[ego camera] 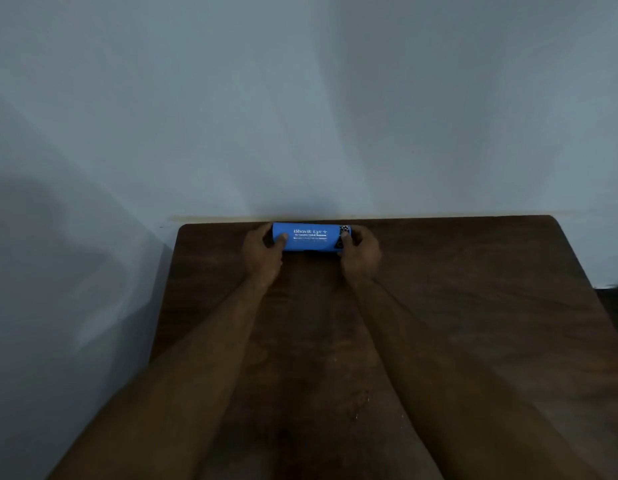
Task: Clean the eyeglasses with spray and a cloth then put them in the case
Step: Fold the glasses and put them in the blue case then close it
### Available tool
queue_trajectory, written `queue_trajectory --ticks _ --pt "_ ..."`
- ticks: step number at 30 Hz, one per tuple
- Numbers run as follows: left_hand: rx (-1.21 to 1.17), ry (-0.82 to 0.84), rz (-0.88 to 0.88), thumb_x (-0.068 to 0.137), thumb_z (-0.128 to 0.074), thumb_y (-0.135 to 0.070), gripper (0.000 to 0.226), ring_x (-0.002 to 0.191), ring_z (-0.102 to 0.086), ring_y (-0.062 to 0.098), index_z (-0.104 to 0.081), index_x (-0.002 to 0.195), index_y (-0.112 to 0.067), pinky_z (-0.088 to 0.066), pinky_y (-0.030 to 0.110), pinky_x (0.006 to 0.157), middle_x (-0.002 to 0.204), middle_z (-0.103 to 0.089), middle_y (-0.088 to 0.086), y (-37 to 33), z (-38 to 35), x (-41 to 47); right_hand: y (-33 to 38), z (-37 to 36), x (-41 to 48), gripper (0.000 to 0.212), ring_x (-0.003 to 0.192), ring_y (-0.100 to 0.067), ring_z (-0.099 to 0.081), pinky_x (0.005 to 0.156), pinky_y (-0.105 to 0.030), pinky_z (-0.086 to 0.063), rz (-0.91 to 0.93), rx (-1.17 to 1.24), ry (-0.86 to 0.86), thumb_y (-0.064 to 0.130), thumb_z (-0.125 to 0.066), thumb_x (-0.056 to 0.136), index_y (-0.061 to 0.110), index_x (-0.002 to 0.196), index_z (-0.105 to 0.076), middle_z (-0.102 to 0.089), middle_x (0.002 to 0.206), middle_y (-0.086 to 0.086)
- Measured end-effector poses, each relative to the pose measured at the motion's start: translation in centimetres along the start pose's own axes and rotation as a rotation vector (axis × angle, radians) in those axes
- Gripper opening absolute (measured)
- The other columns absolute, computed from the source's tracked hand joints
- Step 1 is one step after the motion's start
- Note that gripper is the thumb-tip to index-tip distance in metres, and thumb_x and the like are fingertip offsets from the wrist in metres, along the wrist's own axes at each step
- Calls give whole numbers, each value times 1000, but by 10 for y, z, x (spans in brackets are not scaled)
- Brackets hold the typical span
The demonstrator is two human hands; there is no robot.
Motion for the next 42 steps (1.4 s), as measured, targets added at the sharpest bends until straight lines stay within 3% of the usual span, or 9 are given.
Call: queue_trajectory --ticks 3,9,18,22,25,28,30,35,42 --pt "24 -9 17 95 -76 -36 52 108 -71 29 -63 142 -15 -66 49 72 133 -65 11 7 -3 21 2 -16 14 23 106 -34 -72 97 -51 -58 2 -51 45 14 -63 103 6 124 -70 -74 119 -13" --pt "62 -14 13 97 -74 -38 54 113 -68 32 -61 142 -12 -62 57 87 134 -63 12 20 -7 26 1 -23 18 26 116 -29 -67 95 -34 -52 21 -100 66 12 -60 106 2 128 -68 -71 127 -15" --pt "82 14 -27 99 -71 -37 57 118 -63 35 -57 145 -9 -60 60 89 138 -55 15 10 -9 19 -3 -25 21 32 118 -29 -68 102 -42 -56 16 -89 87 17 -60 106 6 136 -65 -69 131 -13" --pt "167 -53 -9 98 -69 -46 76 134 -55 35 -41 158 -10 -51 52 108 153 -45 16 1 5 -2 -7 -13 7 44 130 -31 -58 104 -30 -43 27 -74 45 16 -62 105 2 146 -53 -61 140 -17" --pt "249 -148 -181 94 -57 -56 77 122 -63 34 -41 156 -13 -53 51 104 149 -49 13 -14 17 -45 -5 -1 -29 51 129 -32 -58 104 -25 -39 142 -86 22 17 -64 103 -1 148 -50 -61 140 -18" --pt "299 -114 -368 100 -55 -46 65 130 -58 32 -45 153 -10 -50 47 111 148 -50 15 -20 5 -106 -11 13 -77 51 132 -26 -56 109 -18 -36 226 -100 60 21 -64 103 3 150 -52 -58 145 -15" --pt "360 -67 -427 103 -54 -43 61 138 -51 29 -45 154 -11 -44 40 116 151 -49 14 -21 -5 -147 -21 26 -108 51 129 -20 -57 110 -23 -41 236 -107 116 24 -62 105 11 153 -49 -56 147 -9" --pt "453 116 -449 104 -54 -39 60 147 -41 21 -40 158 -17 -34 38 121 162 -42 6 -4 -30 -217 -60 66 -171 48 130 -16 -56 111 -36 -48 226 -151 217 29 -58 108 20 154 -48 -55 149 0" --pt "613 123 -504 103 -49 -46 63 145 -44 27 -42 157 -15 -37 45 120 160 -46 8 10 -50 -266 -111 136 -227 45 132 -18 -54 111 -34 -47 268 -333 319 28 -55 108 17 152 -53 -58 146 -4"
Point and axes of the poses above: each hand's wrist, its own x-axis towards the middle knuckle, its own z-axis out of the back of the hand, y = z × x, the point moved 6 cm from there along x, towards the middle knuckle
